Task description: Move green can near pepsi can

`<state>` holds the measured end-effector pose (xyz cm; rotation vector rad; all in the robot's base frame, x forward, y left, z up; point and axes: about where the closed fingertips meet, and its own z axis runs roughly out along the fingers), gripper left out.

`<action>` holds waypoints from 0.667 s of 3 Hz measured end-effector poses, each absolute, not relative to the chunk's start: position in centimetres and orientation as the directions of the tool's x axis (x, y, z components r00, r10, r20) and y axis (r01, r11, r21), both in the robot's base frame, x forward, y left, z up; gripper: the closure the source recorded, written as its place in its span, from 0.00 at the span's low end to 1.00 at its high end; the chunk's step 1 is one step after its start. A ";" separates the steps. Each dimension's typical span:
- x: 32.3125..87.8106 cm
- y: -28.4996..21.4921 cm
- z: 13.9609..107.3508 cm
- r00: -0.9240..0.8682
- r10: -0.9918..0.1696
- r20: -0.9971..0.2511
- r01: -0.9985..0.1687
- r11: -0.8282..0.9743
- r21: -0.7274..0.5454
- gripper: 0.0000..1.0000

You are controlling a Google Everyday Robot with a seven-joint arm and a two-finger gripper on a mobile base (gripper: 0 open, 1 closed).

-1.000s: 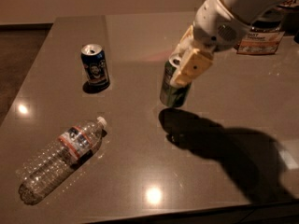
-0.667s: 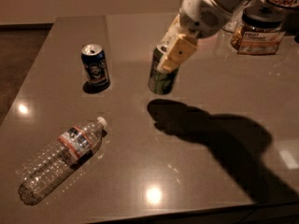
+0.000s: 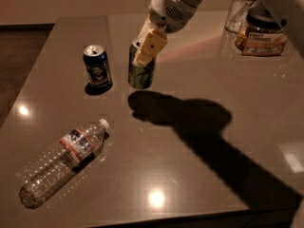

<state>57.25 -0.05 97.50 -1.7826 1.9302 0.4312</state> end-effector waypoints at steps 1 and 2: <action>57.9 2.1 96.3 -0.025 -0.858 -0.513 -0.993 0.079 -0.084 1.00; 58.5 3.6 94.9 -0.021 -0.874 -0.486 -0.995 0.066 -0.076 0.84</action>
Offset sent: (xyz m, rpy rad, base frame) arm 0.0180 0.0500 -0.0416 -0.1037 0.0325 0.0416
